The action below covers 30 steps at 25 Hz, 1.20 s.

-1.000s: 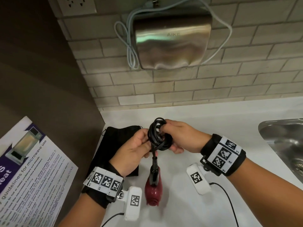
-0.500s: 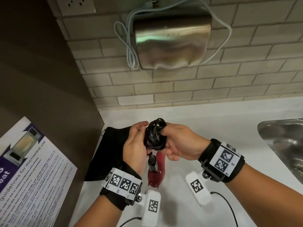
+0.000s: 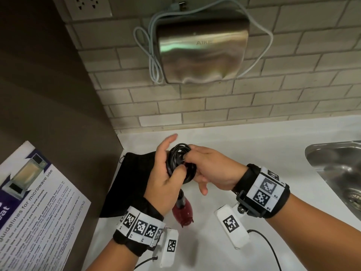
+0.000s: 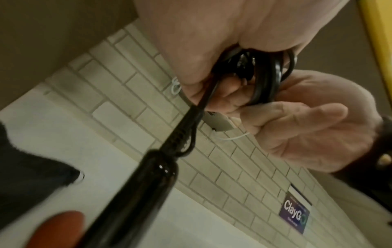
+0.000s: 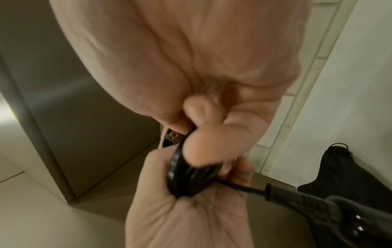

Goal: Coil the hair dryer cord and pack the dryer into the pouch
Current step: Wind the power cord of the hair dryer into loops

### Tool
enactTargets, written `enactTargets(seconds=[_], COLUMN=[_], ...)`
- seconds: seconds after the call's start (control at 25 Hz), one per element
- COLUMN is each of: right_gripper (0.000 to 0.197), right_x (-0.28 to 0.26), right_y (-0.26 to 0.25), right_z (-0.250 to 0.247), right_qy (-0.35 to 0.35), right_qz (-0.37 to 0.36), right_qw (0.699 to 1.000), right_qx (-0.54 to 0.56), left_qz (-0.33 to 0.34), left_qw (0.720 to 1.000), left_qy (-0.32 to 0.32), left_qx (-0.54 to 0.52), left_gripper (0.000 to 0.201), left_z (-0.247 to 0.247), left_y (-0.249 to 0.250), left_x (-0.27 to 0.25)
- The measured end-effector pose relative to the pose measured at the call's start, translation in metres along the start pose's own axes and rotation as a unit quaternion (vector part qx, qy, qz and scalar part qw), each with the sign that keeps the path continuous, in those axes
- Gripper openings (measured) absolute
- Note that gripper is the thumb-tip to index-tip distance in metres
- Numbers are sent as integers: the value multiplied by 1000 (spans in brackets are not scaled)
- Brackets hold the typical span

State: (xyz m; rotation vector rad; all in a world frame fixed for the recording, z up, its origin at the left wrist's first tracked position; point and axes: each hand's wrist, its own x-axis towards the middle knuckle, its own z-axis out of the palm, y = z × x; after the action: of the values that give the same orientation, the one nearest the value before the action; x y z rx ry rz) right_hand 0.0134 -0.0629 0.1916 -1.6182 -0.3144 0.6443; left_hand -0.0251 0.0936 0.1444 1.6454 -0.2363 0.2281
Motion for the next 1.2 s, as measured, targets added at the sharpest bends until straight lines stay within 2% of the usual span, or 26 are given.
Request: enactTargets(seconds=[0.12,0.24,0.32,0.52,0.6,0.76,0.88,1.0,1.08,1.12,1.2], right_gripper=[23,25,25,25,20,17,18,19,22,21,16], right_x=[3,3,4,6,6,1,-1,-1,0,0,1], right_y=[-3,-7,-7,-1,0,3,0,-3,-1,2,7], right_z=[0,0,1,7,5,3,1,-2,-3,-4,-6], right_qy=[38,56,67,105,106,71,35,22,14,4,-27], right_qz=[-24,-38,-43,-27,-8,27,36,58,70,73,64], right_qw=[998,995,994,992,992,985,976,989,989,989,989], right_qx=[-49,-67,-71,-60,-64,-157,-213,-135,-127,-130,-128], left_qz=[71,116,134,160,147,151,207,296,316,305,254], left_qw=[992,967,949,922,922,906,866,814,791,795,832], left_qy=[21,75,88,111,85,-56,-82,-101,-145,-162,-161], left_qx=[103,214,271,336,349,392,447,489,503,498,467], left_gripper=[54,44,40,29,23,8,7,16,16,16,12], left_z=[4,6,7,7,-2,-36,-39,-34,-35,-36,-34], left_y=[3,9,13,20,25,26,23,23,21,20,21], left_x=[-1,-4,-4,-6,-3,11,9,3,2,2,3])
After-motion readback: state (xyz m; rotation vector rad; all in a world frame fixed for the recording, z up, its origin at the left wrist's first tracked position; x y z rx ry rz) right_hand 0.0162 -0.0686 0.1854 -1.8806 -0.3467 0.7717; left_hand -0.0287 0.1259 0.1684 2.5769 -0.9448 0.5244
